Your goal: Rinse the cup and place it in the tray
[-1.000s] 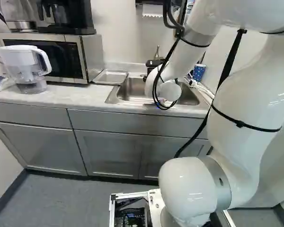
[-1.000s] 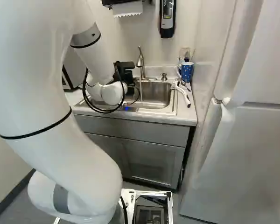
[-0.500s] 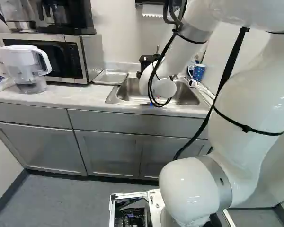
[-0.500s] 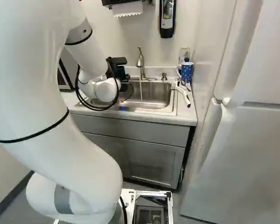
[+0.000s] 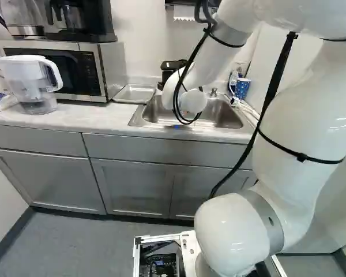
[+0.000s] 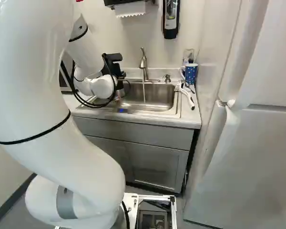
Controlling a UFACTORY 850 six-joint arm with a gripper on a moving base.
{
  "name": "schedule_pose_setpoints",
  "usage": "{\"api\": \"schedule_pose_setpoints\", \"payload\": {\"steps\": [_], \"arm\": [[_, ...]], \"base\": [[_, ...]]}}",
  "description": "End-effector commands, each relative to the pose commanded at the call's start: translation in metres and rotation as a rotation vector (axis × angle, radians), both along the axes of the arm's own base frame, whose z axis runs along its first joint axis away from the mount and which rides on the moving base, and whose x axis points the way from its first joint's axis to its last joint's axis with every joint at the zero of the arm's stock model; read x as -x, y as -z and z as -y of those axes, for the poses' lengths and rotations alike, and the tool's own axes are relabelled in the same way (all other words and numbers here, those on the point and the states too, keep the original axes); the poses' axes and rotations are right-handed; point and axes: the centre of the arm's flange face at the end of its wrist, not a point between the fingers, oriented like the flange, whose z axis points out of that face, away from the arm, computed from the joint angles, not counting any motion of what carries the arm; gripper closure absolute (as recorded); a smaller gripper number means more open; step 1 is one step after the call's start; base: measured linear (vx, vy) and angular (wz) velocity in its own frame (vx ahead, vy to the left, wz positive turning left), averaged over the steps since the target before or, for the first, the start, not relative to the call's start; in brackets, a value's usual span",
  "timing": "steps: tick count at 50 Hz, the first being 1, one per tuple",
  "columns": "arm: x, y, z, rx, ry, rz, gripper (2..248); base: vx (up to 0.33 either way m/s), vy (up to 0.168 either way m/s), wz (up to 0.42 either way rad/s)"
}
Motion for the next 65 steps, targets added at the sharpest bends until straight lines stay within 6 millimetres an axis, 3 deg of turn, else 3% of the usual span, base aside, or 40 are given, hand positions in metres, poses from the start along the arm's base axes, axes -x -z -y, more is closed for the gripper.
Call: {"api": "schedule_pose_setpoints", "payload": {"steps": [27,41,65], "arm": [[-0.003,-0.022,-0.02,0.005,-0.038,-0.012,125],[-0.003,-0.022,-0.023,0.003,-0.044,-0.013,125],[-0.003,-0.022,-0.023,-0.21,-0.021,-0.059,125]], "base": [[0.0,0.0,0.0],[0.0,0.0,0.0],[0.0,0.0,0.0]]}}
